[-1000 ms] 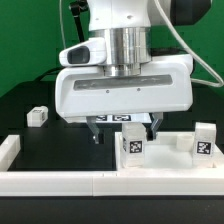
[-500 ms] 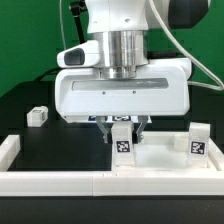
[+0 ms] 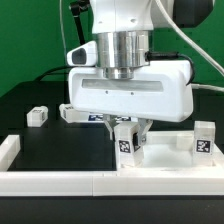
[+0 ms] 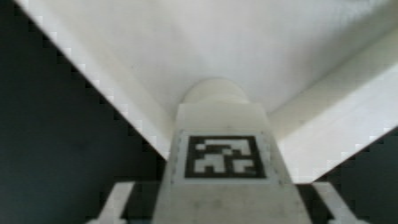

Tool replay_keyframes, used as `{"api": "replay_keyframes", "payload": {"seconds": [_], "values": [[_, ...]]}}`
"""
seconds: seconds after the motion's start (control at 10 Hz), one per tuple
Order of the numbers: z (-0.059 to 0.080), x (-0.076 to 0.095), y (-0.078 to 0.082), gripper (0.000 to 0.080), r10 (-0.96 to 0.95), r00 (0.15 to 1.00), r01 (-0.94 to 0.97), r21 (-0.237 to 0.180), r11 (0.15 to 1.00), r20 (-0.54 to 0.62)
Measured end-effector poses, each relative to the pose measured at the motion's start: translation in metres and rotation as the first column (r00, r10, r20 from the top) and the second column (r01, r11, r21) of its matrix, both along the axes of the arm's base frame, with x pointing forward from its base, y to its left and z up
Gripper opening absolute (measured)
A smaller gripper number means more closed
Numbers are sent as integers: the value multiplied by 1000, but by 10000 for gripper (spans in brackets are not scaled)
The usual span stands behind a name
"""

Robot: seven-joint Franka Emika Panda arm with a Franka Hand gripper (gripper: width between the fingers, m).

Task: Assemble square table

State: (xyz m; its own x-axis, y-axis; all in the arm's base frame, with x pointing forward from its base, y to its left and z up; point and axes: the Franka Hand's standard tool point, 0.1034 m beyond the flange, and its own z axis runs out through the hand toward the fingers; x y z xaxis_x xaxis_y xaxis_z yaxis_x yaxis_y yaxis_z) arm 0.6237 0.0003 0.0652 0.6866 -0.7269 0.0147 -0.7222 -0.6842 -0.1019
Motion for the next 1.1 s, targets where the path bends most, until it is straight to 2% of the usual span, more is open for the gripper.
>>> {"api": "replay_keyframes", "payload": {"seconds": [0.2,0.4,0.6,0.8,0.9,1.0,1.1], "values": [[-2,0,4,287,-354,933,356,25,934,-62],[-4,3,9,287,-661,745,667,89,740,-93],[-2,4,8,287,-746,654,756,88,648,-124],[-3,3,8,307,-743,657,754,86,652,-126],[-3,3,8,491,-718,686,727,86,681,-117],[-2,5,5,491,-542,838,546,82,834,-66],[0,6,6,614,-395,918,396,76,915,-30]]}}
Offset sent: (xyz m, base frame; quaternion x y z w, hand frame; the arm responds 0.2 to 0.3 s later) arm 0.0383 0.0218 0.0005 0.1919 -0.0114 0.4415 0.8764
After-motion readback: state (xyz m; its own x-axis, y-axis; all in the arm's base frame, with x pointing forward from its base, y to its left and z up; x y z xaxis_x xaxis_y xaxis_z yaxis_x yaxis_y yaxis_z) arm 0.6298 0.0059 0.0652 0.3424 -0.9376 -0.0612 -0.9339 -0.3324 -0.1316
